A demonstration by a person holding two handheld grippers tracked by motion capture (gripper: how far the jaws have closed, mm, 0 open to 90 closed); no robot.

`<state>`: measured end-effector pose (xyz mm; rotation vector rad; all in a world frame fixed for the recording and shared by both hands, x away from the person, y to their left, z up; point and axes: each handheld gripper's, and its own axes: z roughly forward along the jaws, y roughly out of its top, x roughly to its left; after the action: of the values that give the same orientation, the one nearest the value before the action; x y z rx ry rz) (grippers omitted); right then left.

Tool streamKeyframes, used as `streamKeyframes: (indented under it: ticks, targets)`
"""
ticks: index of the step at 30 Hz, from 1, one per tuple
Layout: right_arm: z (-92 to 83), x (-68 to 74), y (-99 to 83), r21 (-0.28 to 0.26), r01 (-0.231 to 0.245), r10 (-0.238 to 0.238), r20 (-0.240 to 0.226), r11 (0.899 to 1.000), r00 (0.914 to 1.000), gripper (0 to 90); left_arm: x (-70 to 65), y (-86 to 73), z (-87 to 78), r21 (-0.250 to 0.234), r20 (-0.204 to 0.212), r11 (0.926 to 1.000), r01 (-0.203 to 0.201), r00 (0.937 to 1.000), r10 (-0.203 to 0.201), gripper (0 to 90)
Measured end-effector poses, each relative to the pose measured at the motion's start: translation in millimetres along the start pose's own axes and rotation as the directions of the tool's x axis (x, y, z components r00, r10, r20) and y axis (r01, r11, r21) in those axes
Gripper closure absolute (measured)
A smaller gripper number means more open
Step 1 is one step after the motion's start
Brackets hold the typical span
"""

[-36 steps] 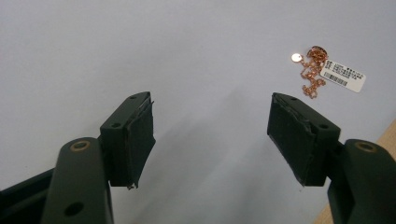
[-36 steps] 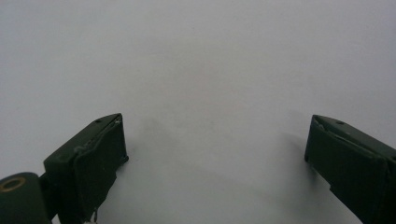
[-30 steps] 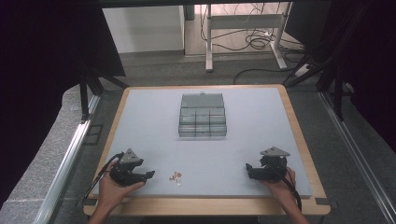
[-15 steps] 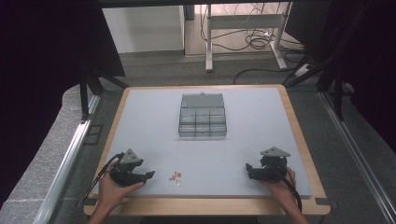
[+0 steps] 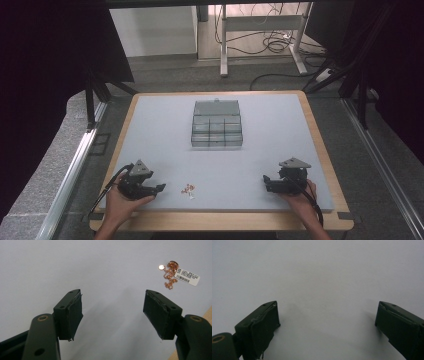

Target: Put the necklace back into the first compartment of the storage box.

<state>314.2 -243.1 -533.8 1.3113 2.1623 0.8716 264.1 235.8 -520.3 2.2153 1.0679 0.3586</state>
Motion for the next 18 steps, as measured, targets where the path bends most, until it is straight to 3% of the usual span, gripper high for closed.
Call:
streamKeyframes:
  ticks: [18]
  targets:
    - [-0.1, 0.0, -0.7, -0.005, -0.001, 0.001, 0.0, 1.0, 1.0, 4.8, 0.9, 0.1, -1.4, -0.003, -0.004, 1.0, 0.002, 1.0, -0.002, 31.7]
